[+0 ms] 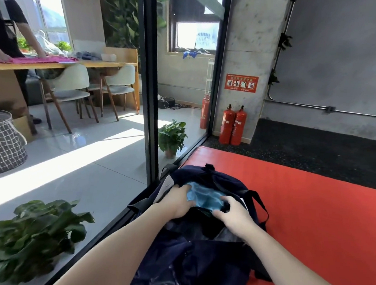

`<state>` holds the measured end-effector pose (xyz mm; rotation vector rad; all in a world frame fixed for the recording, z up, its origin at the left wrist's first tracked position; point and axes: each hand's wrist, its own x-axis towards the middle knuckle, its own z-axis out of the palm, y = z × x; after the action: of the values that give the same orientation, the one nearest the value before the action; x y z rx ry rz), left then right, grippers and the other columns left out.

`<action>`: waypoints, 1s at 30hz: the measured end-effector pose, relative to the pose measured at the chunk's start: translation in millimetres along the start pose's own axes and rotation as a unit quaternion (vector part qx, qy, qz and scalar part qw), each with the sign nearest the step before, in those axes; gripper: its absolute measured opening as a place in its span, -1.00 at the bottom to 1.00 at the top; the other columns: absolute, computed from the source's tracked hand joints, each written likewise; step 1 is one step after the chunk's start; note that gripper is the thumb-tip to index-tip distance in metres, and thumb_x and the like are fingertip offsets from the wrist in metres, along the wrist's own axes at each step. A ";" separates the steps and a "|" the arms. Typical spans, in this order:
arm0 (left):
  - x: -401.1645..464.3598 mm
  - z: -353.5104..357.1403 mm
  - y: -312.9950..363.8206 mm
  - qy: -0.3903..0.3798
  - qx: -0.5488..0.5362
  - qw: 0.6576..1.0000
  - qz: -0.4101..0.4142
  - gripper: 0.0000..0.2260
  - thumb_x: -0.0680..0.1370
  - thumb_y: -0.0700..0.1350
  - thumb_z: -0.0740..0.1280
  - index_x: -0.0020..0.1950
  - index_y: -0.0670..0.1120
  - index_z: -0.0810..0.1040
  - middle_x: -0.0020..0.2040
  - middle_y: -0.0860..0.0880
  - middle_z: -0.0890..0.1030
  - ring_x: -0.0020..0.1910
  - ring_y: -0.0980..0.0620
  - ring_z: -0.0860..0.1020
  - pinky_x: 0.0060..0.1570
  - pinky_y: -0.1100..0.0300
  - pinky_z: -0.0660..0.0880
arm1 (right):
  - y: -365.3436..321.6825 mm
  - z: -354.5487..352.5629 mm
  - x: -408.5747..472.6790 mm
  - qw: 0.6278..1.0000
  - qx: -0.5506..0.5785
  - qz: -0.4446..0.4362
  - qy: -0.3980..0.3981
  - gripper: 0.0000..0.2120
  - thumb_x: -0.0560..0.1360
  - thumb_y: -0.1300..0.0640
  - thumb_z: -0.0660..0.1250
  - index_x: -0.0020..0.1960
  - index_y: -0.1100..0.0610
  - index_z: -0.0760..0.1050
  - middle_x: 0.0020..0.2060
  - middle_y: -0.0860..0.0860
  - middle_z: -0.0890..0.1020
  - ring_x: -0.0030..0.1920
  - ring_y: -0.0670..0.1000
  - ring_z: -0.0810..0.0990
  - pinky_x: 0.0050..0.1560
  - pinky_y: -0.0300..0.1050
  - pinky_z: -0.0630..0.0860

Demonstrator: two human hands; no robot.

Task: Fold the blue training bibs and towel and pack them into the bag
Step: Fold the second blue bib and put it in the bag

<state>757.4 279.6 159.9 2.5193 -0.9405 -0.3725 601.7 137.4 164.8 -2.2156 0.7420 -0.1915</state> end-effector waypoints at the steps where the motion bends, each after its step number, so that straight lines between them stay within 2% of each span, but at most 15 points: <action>1: -6.3 -3.5 2.9 0.000 0.006 1.000 -0.002 -0.41 0.59 0.11 0.32 0.57 -0.03 0.26 0.44 -0.22 0.38 0.38 -0.21 0.41 0.35 0.03 0.34 | -1.9 -3.7 -5.6 1.000 0.008 -0.007 0.001 -0.41 0.52 -0.01 0.45 0.49 0.06 0.38 0.42 0.00 0.42 0.40 0.00 0.44 0.39 -0.16 0.33; 4: -30.1 -14.1 20.3 0.019 0.019 1.000 0.002 -0.43 0.59 0.12 0.33 0.54 -0.05 0.28 0.41 -0.20 0.42 0.38 -0.17 0.42 0.34 0.03 0.35 | -8.6 -21.9 -31.4 0.999 0.032 -0.024 0.005 -0.50 0.52 -0.03 0.44 0.42 0.01 0.43 0.33 -0.05 0.46 0.31 -0.04 0.49 0.32 -0.16 0.39; 7: -56.9 -21.2 50.4 0.045 0.001 0.999 0.022 -0.44 0.60 0.10 0.32 0.55 -0.06 0.29 0.44 -0.14 0.40 0.39 -0.12 0.41 0.35 0.05 0.35 | -6.5 -48.6 -63.8 0.998 0.059 -0.033 0.021 -0.55 0.51 -0.05 0.44 0.36 -0.04 0.46 0.18 -0.08 0.56 0.14 -0.02 0.59 0.20 -0.03 0.55; 10: -82.9 -18.5 91.4 0.078 -0.027 0.994 0.065 -0.51 0.60 0.08 0.33 0.49 -0.04 0.37 0.41 -0.08 0.47 0.38 -0.08 0.45 0.36 0.03 0.38 | 5.7 -80.3 -102.3 0.996 0.072 -0.040 0.046 -0.64 0.51 0.01 0.44 0.28 -0.02 0.49 0.11 -0.07 0.60 -0.03 -0.03 0.61 0.15 0.03 0.59; 12: -101.4 -10.3 126.0 0.097 -0.047 0.989 0.097 -0.56 0.59 0.04 0.35 0.44 -0.06 0.44 0.32 -0.05 0.57 0.31 -0.05 0.50 0.32 0.05 0.42 | 21.0 -103.3 -129.5 0.994 0.076 -0.038 0.069 -0.62 0.51 0.02 0.44 0.30 0.01 0.49 0.10 -0.06 0.61 -0.05 -0.03 0.61 0.12 0.03 0.60; 14: -122.5 2.8 164.3 0.099 -0.070 0.984 0.128 -0.60 0.58 0.01 0.36 0.40 -0.06 0.49 0.13 0.00 0.64 0.19 -0.02 0.57 0.22 0.12 0.46 | 40.4 -128.1 -158.9 0.993 0.077 -0.033 0.088 -0.63 0.53 0.03 0.43 0.31 0.03 0.48 0.10 -0.05 0.62 -0.10 -0.03 0.61 0.07 0.01 0.61; 16: -143.0 22.0 203.9 0.086 -0.084 0.980 0.161 -0.62 0.57 0.01 0.38 0.36 -0.06 0.51 0.00 0.03 0.64 0.09 -0.03 0.60 0.16 0.12 0.49 | 65.2 -153.8 -189.8 0.990 0.080 -0.024 0.110 -0.67 0.55 0.04 0.43 0.28 0.02 0.48 0.10 -0.05 0.62 -0.18 -0.02 0.62 -0.02 0.00 0.61; 19: -172.4 63.7 265.0 0.056 -0.083 0.972 0.212 -0.59 0.57 0.06 0.39 0.37 -0.03 0.49 0.08 -0.04 0.65 0.08 -0.08 0.61 0.09 0.05 0.53 | 113.1 -193.5 -239.2 0.985 0.083 -0.001 0.153 -0.72 0.55 0.05 0.43 0.24 0.02 0.49 0.07 -0.05 0.63 -0.34 -0.08 0.56 -0.19 -0.08 0.57; 21: -195.3 96.6 308.1 0.025 -0.095 0.967 0.235 -0.58 0.56 0.09 0.39 0.39 0.02 0.47 0.12 -0.02 0.63 0.05 -0.07 0.61 -0.04 0.06 0.55 | 151.1 -218.7 -274.9 0.980 0.082 0.026 0.182 -0.75 0.54 0.05 0.43 0.20 0.00 0.51 0.04 -0.08 0.64 -0.34 -0.05 0.58 -0.24 -0.10 0.56; 25: -243.2 166.2 388.7 -0.045 -0.105 0.949 0.293 -0.55 0.55 0.11 0.41 0.41 0.07 0.45 0.09 0.06 0.61 0.06 0.01 0.60 0.09 0.08 0.56 | 234.8 -260.2 -345.0 0.964 0.085 0.091 0.235 -0.80 0.53 0.09 0.44 0.13 0.03 0.54 -0.06 -0.01 0.67 -0.20 0.17 0.69 -0.24 0.00 0.59; 27: -265.7 201.2 425.9 -0.080 -0.098 0.936 0.330 -0.55 0.54 0.08 0.42 0.40 0.03 0.46 0.07 0.05 0.63 0.04 0.01 0.61 0.11 0.08 0.55 | 278.3 -276.3 -380.5 0.955 0.086 0.124 0.255 -0.83 0.53 0.13 0.43 0.11 0.07 0.55 -0.16 0.05 0.69 -0.27 0.13 0.65 -0.29 -0.02 0.57; 30: -298.2 251.4 475.7 -0.128 -0.075 0.915 0.375 -0.57 0.54 0.04 0.42 0.38 -0.01 0.49 0.03 0.01 0.66 0.01 -0.01 0.62 0.10 0.09 0.55 | 337.1 -291.4 -433.8 0.940 0.083 0.183 0.275 -0.92 0.50 0.11 0.43 0.00 0.02 0.60 -0.32 0.02 0.70 -0.35 0.00 0.62 -0.29 -0.11 0.53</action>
<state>175.9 81.9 195.8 1.8069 -1.7997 -0.4986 -9.2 20.7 163.7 -1.8265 1.3709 -0.6759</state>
